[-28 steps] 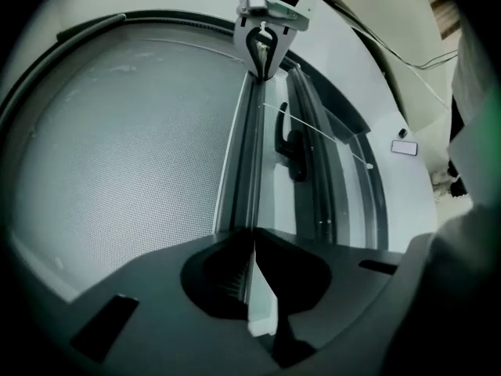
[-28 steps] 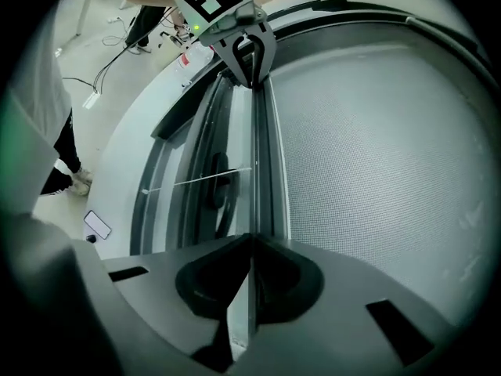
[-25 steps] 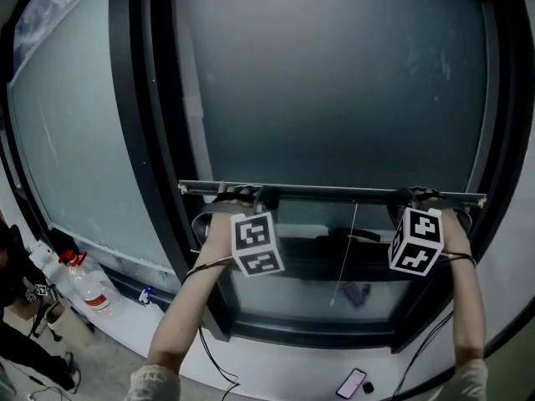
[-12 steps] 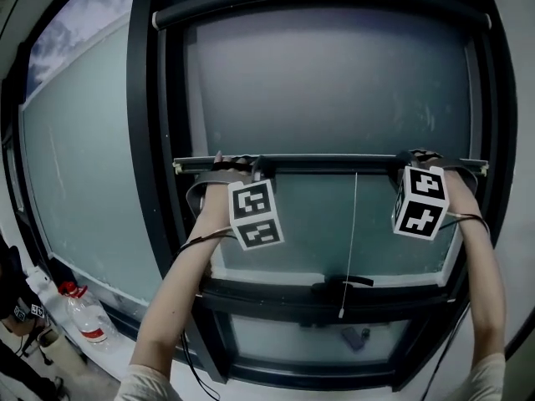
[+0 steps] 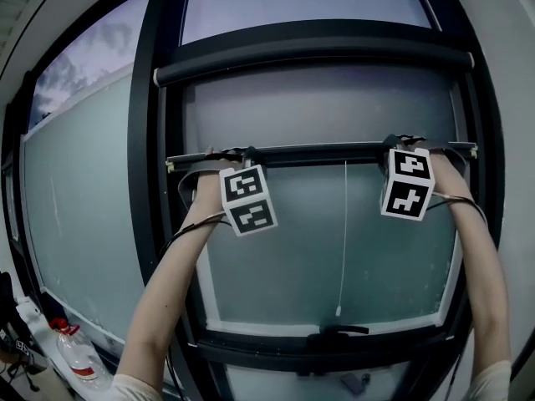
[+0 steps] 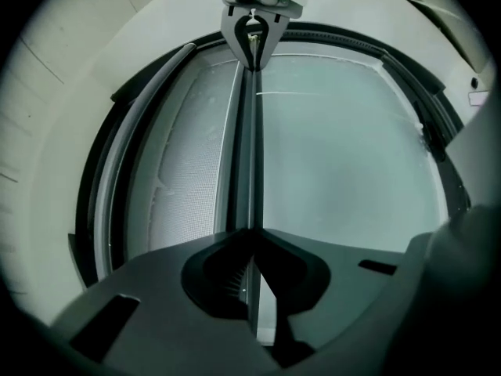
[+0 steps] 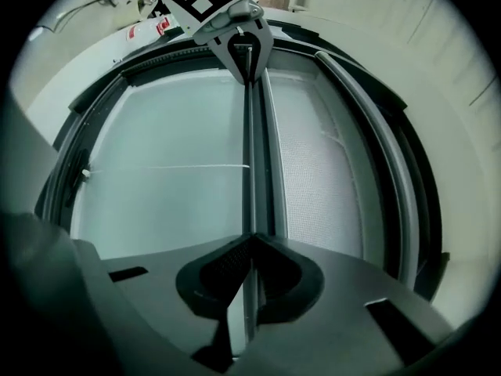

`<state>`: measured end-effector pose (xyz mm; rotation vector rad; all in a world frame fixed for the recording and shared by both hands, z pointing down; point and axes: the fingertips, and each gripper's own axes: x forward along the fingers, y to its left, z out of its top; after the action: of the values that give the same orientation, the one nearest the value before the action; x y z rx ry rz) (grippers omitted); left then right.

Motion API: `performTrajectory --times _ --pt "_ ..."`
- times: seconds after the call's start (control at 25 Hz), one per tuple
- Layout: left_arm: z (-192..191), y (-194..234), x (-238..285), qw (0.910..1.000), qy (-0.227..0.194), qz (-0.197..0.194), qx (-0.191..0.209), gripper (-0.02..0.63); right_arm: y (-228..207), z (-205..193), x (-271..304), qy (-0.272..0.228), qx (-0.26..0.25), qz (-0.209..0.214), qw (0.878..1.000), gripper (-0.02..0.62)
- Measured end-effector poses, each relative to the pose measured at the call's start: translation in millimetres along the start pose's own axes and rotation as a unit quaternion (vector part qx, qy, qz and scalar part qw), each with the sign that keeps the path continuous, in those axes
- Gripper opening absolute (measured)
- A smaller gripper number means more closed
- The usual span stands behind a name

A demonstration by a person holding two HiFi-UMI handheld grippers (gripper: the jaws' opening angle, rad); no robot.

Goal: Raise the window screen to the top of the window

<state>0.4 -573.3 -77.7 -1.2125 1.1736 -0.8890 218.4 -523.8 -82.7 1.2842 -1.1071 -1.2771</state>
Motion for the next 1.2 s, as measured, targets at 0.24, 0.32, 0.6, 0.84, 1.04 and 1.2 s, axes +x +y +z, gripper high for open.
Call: performTrajectory --times 0.24,0.32,0.6,0.84,1.04,1.2 --pt "0.1 56.8 11.2 0.9995 0.006 0.032 0.001 0.018 -57.6 0.9 7.7 0.005 -0.008 -0.042 0.999 0.020" --pt "1.5 73.8 15.0 0.9992 0.000 0.041 -0.002 0.018 -74.6 -0.2 9.5 0.003 -0.003 -0.058 0.998 0.020" --pt "4.4 126.6 22.1 0.9975 -0.007 0.071 -0.006 0.018 -128.3 -1.5 13.3 0.007 0.001 -0.108 0.994 0.020" --pt "5.6 160.3 24.9 0.9941 -0.014 0.107 -0.007 0.019 -160.6 -1.5 14.5 0.007 -0.005 -0.145 0.989 0.020" --pt "6.6 188.3 27.4 0.9907 -0.015 0.134 -0.015 0.021 -188.3 -1.3 16.5 0.006 -0.010 -0.177 0.984 0.020" --pt "7.9 198.1 29.3 0.9903 -0.016 0.137 -0.016 0.023 -198.2 -2.8 18.6 0.008 -0.012 -0.183 0.983 0.020"
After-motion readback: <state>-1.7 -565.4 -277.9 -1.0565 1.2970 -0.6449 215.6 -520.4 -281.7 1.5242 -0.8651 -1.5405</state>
